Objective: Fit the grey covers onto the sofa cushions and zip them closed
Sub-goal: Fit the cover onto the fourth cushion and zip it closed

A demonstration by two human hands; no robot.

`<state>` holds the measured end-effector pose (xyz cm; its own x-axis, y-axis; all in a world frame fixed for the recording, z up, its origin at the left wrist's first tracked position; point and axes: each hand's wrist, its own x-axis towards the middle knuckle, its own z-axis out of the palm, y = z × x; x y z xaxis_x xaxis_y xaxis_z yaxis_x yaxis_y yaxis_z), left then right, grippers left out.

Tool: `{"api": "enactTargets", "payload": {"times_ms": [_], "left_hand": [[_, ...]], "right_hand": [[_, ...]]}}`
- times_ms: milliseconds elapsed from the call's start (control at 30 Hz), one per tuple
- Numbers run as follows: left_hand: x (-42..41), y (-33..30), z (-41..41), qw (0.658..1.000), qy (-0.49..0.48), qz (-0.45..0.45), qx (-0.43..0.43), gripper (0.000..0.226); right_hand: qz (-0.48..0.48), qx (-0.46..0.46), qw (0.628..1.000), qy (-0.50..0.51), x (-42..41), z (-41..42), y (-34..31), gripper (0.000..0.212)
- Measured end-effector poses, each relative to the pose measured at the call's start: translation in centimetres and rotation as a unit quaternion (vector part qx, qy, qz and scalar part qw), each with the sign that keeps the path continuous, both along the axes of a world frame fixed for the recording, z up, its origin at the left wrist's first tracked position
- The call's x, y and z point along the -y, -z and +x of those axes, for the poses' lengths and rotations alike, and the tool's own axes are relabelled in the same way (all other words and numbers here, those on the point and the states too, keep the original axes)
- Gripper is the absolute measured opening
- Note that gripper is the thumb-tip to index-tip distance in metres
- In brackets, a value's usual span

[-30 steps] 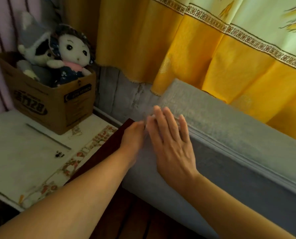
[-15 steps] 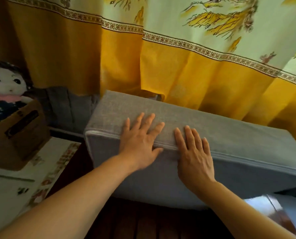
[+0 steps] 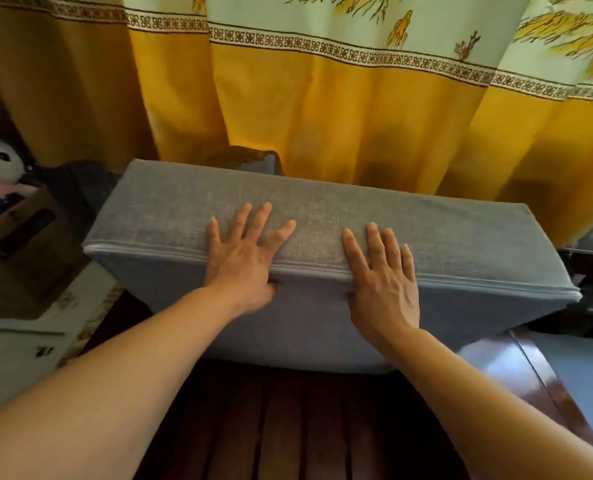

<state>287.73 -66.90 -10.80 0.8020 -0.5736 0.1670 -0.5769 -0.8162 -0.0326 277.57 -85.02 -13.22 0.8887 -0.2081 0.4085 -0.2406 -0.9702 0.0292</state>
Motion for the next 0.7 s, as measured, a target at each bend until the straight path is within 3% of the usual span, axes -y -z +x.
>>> {"api": "enactTargets", "payload": {"times_ms": [167,300,400,533,700], "left_hand": [[-2.6,2.3,-6.6,1.0,-0.023,0.002,-0.011,0.094],[-4.2,3.5,-12.3,0.998,-0.034,0.057,0.001,0.091],[-5.5,4.7,-15.5,0.998,0.013,0.055,0.025,0.093],[-7.6,7.7,-18.8,0.991,0.115,0.069,0.016,0.121],[-10.6,12.7,-23.9,0.977,0.138,0.159,-0.036,0.115]], "right_hand": [[0.011,0.045,0.999,-0.003,-3.0,-5.4,3.5,0.103],[0.005,0.044,0.999,-0.024,-5.8,-11.1,6.1,0.109],[-0.008,0.031,0.999,-0.038,-7.5,-15.2,7.7,0.106],[-0.036,0.022,0.997,-0.064,-9.2,-20.4,10.8,0.093],[-0.049,-0.027,0.997,-0.048,-12.5,-26.6,16.4,0.102]]}}
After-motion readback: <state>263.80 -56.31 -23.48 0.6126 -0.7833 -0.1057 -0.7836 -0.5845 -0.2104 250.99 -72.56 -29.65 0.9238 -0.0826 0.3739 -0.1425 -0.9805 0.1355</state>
